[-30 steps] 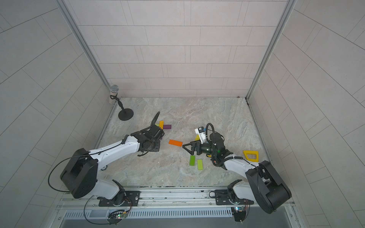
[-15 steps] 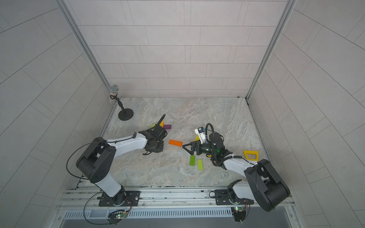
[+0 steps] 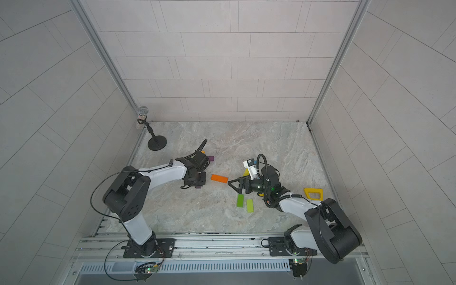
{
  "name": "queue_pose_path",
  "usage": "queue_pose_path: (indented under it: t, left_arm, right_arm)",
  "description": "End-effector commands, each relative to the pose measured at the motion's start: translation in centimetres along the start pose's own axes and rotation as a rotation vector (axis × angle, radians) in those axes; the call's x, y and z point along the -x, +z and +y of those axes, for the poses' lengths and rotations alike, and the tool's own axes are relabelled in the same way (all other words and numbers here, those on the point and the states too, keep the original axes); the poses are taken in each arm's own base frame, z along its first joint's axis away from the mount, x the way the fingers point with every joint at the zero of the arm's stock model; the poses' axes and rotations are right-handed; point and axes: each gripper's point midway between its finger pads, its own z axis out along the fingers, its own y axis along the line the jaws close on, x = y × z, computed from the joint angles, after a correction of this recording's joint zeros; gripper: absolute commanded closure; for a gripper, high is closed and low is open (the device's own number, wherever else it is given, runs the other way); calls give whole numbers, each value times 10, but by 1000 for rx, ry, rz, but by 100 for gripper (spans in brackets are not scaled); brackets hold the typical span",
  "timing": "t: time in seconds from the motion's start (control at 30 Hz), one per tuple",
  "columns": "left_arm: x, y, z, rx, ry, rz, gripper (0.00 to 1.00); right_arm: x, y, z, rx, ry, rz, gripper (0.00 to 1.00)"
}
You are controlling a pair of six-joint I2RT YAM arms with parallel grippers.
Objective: Assemble the letter t with building blocks
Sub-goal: Assemble the building block at the center of the board.
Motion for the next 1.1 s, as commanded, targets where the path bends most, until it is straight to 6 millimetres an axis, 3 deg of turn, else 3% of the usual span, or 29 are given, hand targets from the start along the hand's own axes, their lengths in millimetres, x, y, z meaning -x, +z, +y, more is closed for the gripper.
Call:
queue_pose_path:
  t: [0.0, 1.07]
  left_arm:
    - [-3, 1, 6, 29, 1, 30, 79]
    - [16, 5, 10, 63, 2, 44, 76]
  right_arm:
    - [2, 0, 3, 14, -20, -11, 0]
    - [4, -2, 5, 20, -24, -14, 0]
